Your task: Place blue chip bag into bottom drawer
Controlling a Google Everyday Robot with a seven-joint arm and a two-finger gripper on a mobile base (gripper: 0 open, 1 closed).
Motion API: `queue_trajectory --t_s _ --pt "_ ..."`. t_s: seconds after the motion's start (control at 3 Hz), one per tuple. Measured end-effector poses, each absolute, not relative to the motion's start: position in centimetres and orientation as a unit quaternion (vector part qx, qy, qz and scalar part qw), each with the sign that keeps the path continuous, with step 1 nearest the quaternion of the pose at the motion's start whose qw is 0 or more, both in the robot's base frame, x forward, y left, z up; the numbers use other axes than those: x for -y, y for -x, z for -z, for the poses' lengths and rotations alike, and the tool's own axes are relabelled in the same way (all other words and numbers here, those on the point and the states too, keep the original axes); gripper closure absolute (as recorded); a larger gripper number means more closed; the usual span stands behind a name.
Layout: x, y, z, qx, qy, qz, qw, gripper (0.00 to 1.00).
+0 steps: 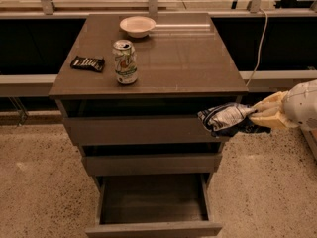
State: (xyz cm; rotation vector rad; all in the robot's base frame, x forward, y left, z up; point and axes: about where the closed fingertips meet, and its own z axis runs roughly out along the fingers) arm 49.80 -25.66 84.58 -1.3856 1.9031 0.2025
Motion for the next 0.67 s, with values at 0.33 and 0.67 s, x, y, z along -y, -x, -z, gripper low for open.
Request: queue_trajectory --t_s 0.33,0.67 --pt "26.2 -49.8 -81.6 -0.76 0.528 -0.091 0.368 1.0" --pt "26.7 -49.7 -73.9 -0.769 0.497 -0.135 0.378 1.0"
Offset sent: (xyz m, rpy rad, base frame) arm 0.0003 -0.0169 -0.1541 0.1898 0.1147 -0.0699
